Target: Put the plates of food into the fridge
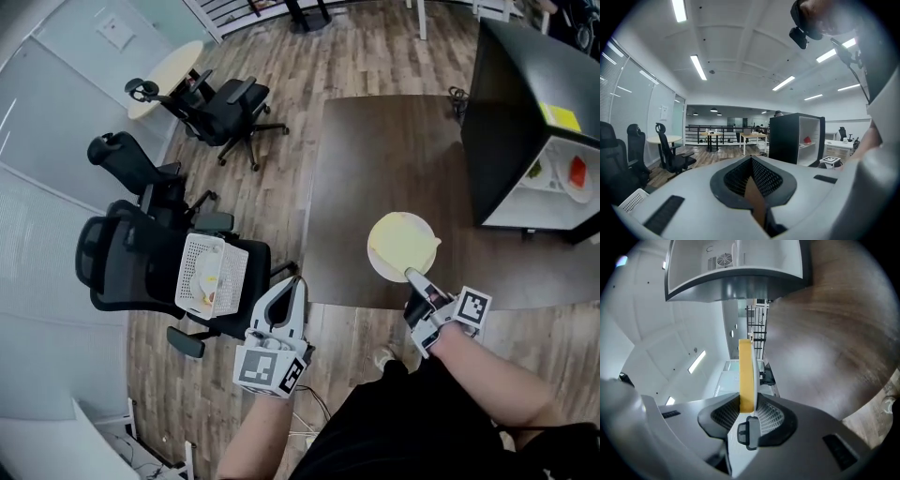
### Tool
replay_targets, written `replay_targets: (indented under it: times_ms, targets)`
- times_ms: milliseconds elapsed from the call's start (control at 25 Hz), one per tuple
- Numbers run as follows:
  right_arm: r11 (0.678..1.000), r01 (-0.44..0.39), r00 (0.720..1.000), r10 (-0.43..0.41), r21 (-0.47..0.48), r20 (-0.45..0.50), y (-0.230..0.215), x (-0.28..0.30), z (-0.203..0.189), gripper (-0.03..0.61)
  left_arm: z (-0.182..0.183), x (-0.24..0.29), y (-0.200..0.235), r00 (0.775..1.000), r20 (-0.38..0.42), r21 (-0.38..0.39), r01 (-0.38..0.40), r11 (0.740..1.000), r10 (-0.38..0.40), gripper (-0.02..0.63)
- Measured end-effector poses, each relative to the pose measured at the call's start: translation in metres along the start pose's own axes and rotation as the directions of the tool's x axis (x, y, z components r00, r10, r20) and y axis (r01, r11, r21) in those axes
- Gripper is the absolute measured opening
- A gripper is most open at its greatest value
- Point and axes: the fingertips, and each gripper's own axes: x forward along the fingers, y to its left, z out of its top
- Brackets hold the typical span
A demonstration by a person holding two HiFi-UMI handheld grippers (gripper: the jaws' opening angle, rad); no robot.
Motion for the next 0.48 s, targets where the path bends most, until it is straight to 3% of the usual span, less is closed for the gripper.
replay_targets:
  times_ms: [200, 480]
  targets:
    - [1.000, -0.002, 0.997, 0.003, -0.013, 0.071, 0.012, -0.017, 0.017, 0.110, 0.012, 0.014, -0.007, 0.998, 0.026, 0.015, 0.064, 0.998, -0.064, 0.005]
    - [0.999, -0.024, 0.988, 0.028, -0.024, 0.150, 0.028, -0.072, 0.063, 0.110, 0.024, 0.044, -0.060, 0.990, 0.035, 0.035, 0.132, 0.991, -0.133, 0.003]
